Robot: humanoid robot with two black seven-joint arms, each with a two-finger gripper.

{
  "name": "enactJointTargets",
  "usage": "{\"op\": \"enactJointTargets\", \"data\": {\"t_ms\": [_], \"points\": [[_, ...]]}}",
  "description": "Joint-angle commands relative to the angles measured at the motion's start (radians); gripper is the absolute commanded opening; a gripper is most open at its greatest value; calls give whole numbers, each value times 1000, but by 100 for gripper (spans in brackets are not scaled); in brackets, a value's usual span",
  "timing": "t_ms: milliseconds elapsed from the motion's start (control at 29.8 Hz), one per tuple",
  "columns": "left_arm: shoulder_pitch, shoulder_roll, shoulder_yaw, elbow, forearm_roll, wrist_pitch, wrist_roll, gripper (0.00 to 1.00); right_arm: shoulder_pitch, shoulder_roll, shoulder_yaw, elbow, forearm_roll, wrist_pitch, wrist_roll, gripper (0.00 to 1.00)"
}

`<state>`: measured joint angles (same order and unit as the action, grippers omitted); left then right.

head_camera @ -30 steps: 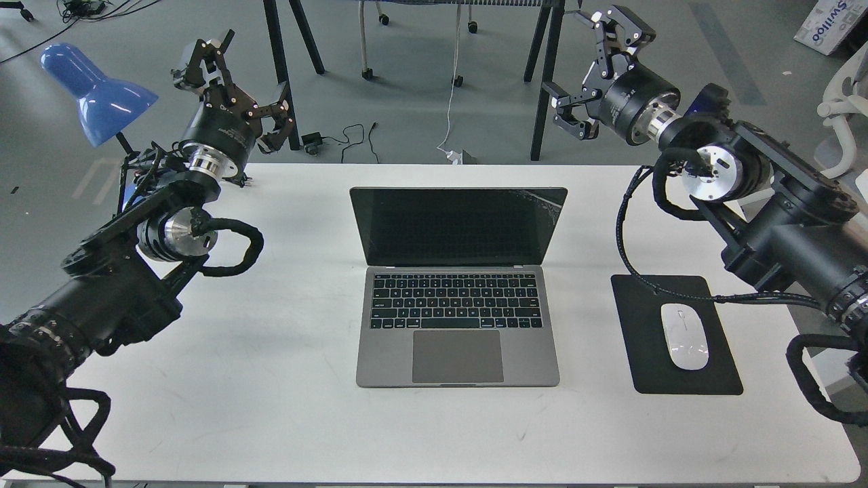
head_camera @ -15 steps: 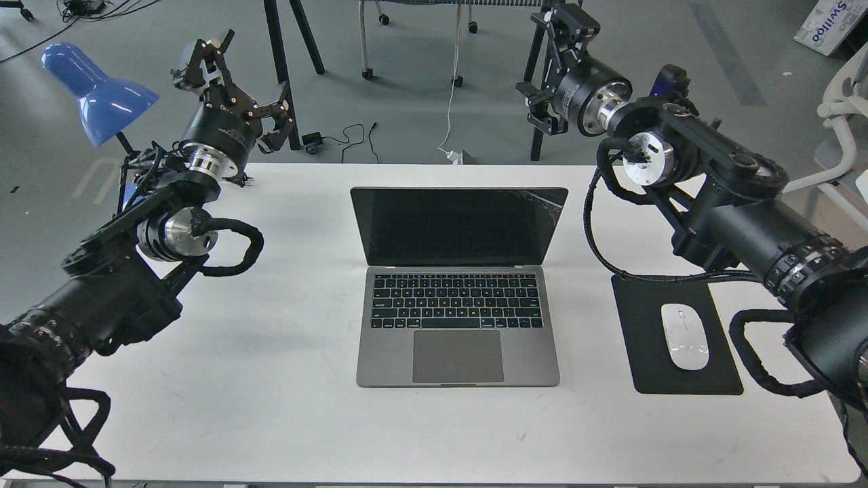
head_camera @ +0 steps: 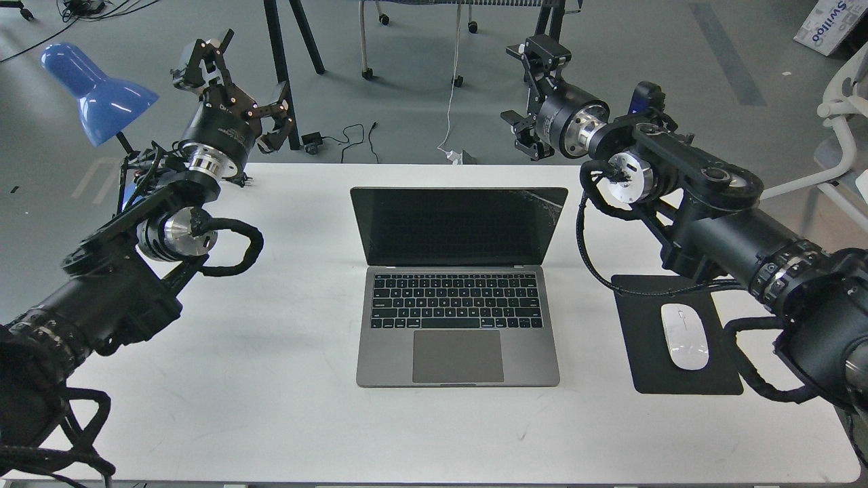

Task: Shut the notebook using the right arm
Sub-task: 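Swing the right gripper over the top edge of the laptop screen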

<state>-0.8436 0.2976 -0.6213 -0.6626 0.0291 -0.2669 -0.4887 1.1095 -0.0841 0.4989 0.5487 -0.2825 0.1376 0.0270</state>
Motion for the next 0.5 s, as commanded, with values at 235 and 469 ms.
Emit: {"op": "enactJointTargets", "data": {"t_ms": [235, 469], "points": [[0, 0, 0, 0, 0, 0, 0, 100, 9, -8, -138, 16, 2, 37, -16, 100], [0, 0, 0, 0, 0, 0, 0, 100, 15, -11, -215, 23, 2, 103, -33, 100]]}}
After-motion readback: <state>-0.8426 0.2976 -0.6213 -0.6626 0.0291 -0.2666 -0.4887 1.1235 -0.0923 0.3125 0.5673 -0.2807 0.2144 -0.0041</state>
